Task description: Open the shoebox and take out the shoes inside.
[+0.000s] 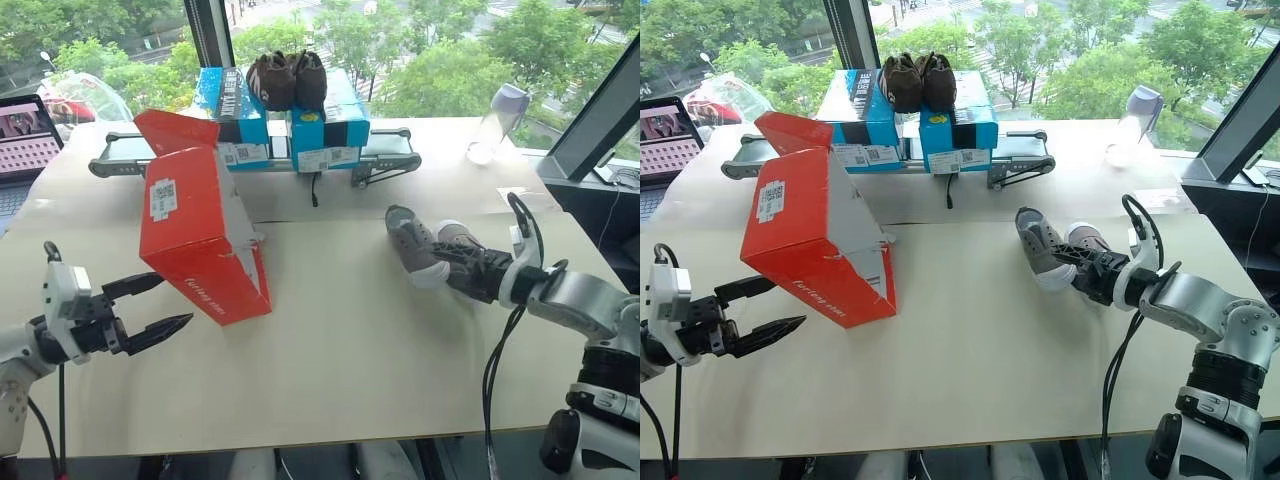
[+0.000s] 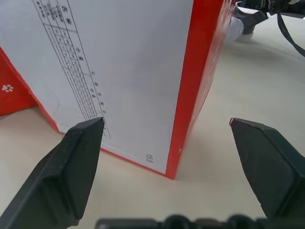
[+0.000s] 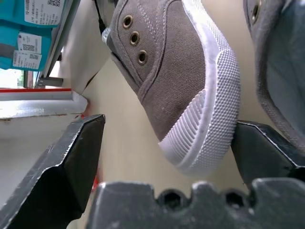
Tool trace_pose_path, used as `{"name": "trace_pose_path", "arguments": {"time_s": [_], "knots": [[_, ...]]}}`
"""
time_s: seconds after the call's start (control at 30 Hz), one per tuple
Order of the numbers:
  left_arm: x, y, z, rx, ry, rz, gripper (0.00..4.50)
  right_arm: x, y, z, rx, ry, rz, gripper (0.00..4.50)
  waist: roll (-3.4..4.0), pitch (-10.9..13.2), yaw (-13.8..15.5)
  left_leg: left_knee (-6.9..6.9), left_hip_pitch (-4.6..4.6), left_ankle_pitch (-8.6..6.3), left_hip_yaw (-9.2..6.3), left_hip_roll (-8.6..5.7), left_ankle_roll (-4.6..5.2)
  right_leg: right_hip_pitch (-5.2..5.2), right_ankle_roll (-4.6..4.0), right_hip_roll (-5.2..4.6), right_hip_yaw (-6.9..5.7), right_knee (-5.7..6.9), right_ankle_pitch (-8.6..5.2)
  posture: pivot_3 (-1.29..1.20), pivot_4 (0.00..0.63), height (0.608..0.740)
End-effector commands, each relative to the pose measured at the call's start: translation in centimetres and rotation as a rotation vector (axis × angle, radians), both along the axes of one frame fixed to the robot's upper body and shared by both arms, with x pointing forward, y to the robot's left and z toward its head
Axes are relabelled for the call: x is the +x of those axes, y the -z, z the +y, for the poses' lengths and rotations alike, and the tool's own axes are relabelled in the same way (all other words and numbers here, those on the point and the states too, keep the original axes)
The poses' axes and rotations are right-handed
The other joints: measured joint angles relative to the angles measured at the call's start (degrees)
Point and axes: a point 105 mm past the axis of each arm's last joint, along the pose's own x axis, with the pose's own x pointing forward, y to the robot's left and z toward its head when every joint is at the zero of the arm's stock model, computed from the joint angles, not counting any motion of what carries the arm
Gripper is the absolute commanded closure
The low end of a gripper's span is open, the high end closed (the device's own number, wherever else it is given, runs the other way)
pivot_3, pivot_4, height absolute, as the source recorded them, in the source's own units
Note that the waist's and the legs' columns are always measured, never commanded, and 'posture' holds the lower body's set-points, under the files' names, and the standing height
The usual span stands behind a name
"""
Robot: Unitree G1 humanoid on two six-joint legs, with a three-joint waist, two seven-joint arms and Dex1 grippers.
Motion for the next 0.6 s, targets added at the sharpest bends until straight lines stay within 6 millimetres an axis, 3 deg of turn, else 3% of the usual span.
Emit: {"name": "trace_pose_path", "arguments": {"time_s": [0.03,0.3,0.43,0.6], "knots": [[-1.1,-1.9,0.7,0.044,-0.011,-0.044,0.00,-0.1,-2.4,0.7,0.001,-0.068,-0.081,0.02,0.00,0.00,0.07,0.00,0.00,0.00,0.00,0.00,0.00,-0.01,0.00,0.00,0.00,0.00,0.00,0.00,0.150,0.740],[-3.4,-2.8,1.9,0.079,-0.063,-0.026,0.00,-2.8,-2.5,0.7,-0.297,-0.327,-0.079,0.02,0.00,0.00,0.38,-0.01,-0.03,0.00,0.00,0.01,0.00,0.00,0.03,-0.01,-0.02,-0.18,-0.03,0.00,0.150,0.740],[-4.1,-3.0,1.9,0.082,-0.073,-0.021,0.00,-2.5,-4.9,0.0,-0.448,-0.382,-0.160,0.02,0.01,0.00,0.40,0.02,0.00,0.00,0.04,0.04,0.00,0.02,0.28,-0.01,-0.02,-0.25,-0.18,0.00,0.150,0.740],[-4.2,-3.1,1.9,0.084,-0.081,-0.020,0.00,-1.9,-9.4,2.8,-0.461,-0.532,-0.385,0.02,0.01,0.00,0.04,-0.02,0.06,-0.01,0.16,0.23,-0.01,-0.03,0.27,0.08,-0.02,-0.30,-0.19,0.00,0.150,0.740]]}}
